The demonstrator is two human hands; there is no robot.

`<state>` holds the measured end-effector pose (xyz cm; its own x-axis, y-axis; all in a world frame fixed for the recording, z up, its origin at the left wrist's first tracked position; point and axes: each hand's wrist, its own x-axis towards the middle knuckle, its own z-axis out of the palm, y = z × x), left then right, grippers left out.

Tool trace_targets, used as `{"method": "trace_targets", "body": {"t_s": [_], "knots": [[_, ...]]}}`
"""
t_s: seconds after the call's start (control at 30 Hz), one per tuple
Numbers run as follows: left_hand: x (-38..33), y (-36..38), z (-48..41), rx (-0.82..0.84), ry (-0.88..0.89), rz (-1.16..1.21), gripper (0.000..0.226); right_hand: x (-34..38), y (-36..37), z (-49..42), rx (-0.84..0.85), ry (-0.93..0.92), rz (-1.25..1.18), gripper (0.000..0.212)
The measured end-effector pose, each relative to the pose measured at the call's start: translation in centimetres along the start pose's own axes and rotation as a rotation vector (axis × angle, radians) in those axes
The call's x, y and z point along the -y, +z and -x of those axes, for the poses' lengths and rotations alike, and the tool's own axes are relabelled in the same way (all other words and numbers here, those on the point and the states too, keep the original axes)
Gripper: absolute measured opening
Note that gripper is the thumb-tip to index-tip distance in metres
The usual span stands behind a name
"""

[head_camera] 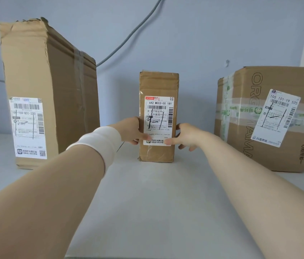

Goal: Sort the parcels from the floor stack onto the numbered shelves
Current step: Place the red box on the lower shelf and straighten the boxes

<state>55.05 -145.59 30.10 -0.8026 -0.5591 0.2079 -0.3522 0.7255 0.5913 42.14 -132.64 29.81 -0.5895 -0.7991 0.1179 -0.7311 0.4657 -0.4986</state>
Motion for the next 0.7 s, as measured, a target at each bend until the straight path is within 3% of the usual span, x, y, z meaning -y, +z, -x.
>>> {"method": "trace_targets", "body": {"t_s": [0.27, 0.53, 0.7], "knots": [[0.1, -0.2, -0.3, 0.008, -0.012, -0.009, 0.037, 0.2, -0.3, 0.6, -0.002, -0.004, 0.01, 0.076], [-0.1, -0.6, -0.3, 0.048, -0.056, -0.022, 0.041, 0.5, -1.3, 1.5, 0.076, 0.011, 0.029, 0.065], [-0.4, -0.5, -0.1, 0.044, -0.084, -0.052, 0.043, 0.4, -1.0, 1.5, 0.063, 0.038, -0.024, 0.078]]}}
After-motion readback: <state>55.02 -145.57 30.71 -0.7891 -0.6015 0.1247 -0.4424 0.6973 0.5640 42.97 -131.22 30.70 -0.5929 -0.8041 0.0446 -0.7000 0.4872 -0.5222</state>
